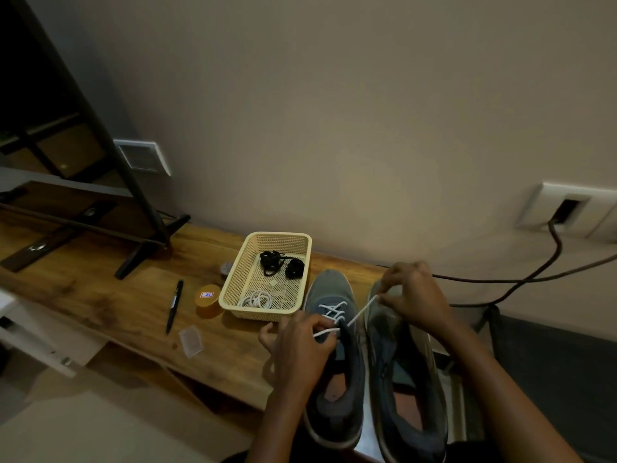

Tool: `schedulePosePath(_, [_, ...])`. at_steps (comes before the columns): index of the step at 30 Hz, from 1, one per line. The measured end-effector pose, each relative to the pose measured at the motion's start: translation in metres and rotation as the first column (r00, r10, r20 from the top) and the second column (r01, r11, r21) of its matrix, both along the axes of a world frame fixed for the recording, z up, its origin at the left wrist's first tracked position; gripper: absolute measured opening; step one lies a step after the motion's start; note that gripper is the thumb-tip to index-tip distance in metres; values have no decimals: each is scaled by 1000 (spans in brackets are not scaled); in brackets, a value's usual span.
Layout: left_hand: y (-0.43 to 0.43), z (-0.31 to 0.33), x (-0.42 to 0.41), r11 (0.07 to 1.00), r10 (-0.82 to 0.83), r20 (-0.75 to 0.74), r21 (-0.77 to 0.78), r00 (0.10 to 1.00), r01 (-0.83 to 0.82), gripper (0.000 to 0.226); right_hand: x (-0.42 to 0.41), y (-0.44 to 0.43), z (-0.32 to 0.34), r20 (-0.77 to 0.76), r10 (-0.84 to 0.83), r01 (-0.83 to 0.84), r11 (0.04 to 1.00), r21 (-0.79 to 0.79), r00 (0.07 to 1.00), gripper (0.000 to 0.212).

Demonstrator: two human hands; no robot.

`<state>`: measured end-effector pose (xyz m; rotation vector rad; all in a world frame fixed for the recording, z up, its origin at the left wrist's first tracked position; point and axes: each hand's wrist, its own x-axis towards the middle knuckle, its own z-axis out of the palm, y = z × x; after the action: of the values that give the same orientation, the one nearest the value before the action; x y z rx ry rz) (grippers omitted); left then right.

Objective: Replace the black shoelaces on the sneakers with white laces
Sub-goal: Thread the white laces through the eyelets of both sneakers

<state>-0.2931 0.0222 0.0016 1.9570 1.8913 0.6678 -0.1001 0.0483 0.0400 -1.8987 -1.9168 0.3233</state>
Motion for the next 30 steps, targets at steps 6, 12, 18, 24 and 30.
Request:
schedulePosePath(6, [0,0,-1,1000,-2,-6,-6,1000,2,9,-26,-9,-11,163,175,-163,983,-88,971,20])
schedulePosePath(12, [2,-1,-2,1000,14,-30,-7,999,-15,9,-33,-10,-15,181,211,-194,975,-104,961,14])
schedulePosePath(18, [2,-1,-3,998,-2,21,-55,1000,3,15,-7,-7,2,140,75,-65,995,-77,987,14])
schedulePosePath(24, [4,-7,-10,985,-6,302,-164,953,58,54,-29,-12,-8,173,231,-206,967,-152,957,23])
schedulePosePath(30, [5,-11,-10,967,50,445,-246,894,68,53,-24,-7,-10,168,169,-156,984,-89,971,15])
